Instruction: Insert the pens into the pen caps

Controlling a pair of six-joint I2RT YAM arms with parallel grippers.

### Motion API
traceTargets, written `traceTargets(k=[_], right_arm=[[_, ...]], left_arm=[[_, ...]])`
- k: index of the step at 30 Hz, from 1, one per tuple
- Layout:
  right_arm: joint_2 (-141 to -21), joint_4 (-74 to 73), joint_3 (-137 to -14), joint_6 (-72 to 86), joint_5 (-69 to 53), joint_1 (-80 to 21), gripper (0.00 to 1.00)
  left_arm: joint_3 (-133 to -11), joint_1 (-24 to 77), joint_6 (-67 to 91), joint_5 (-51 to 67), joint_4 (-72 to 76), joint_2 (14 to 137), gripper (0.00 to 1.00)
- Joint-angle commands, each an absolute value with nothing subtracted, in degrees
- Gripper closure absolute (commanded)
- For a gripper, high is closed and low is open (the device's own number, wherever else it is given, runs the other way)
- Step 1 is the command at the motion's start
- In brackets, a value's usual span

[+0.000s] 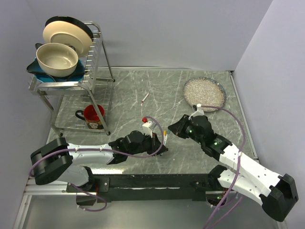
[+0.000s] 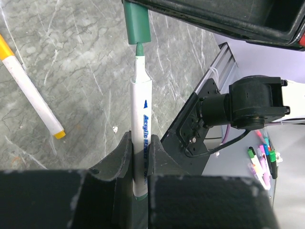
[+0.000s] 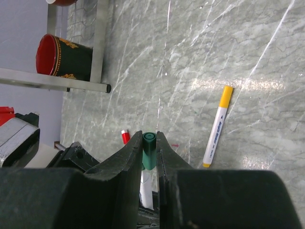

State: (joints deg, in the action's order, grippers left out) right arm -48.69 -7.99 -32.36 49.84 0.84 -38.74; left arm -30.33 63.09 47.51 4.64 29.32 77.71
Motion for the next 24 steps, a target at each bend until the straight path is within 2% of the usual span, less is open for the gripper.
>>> traceTargets(k=[1,24], right_arm=[[-48.6,-6.1,-35.7,49.2,1.8,-39.1,1.00],[-46.8,-5.3,-31.7,49.3,0.2,-39.1,1.00]], left_arm=[[-30.1,63.0,47.2,4.7,31.0,76.0,0.99],[-31.3,63.0,46.9,4.1,30.3,76.3,0.99]])
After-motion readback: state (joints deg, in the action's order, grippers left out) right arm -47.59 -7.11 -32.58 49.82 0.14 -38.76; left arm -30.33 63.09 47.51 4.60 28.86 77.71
